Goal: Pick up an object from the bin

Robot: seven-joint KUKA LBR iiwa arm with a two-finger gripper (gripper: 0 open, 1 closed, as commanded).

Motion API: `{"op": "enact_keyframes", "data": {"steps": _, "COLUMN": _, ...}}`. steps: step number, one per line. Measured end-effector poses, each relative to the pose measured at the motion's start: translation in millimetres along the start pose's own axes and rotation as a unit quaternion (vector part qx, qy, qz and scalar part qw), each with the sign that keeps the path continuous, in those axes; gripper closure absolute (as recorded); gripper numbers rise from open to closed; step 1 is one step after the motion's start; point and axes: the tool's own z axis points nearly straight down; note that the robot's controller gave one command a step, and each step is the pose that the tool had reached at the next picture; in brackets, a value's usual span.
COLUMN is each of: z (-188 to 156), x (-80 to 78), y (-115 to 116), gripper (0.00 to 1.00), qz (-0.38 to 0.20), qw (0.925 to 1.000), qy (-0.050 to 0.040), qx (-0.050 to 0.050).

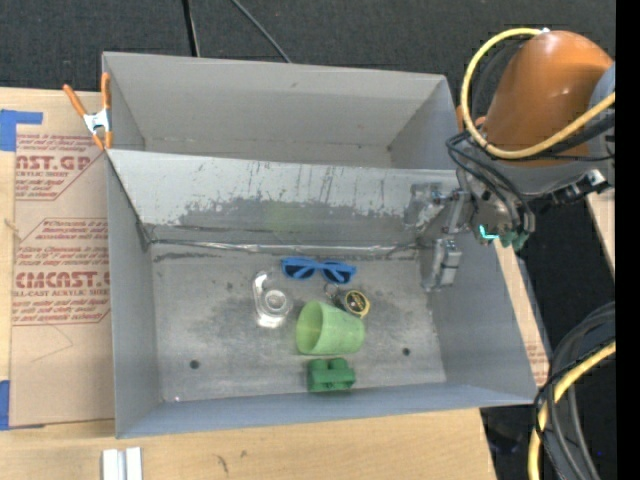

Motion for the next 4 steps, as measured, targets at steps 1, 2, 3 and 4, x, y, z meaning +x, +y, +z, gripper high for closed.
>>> {"op": "enact_keyframes", "data": {"steps": 1, "z": 153, "x": 0.4, "y": 75, "gripper": 0.00, "qz": 0.024, "qw": 0.9996, "qy": -0.0120, "qx": 0.003}}
{"op": "enact_keyframes", "data": {"steps": 2, "z": 144, "x": 56.6, "y": 119, "gripper": 0.00, "qz": -0.076, "qw": 0.9971, "qy": -0.0020, "qx": 0.000}}
{"op": "enact_keyframes", "data": {"steps": 3, "z": 132, "x": 67.8, "y": 122, "gripper": 0.00, "qz": -0.029, "qw": 0.9996, "qy": -0.0019, "qx": -0.001}}
{"op": "enact_keyframes", "data": {"steps": 4, "z": 174, "x": 83.1, "y": 119, "gripper": 0.00, "qz": 0.058, "qw": 0.9983, "qy": 0.0015, "qx": 0.000}}
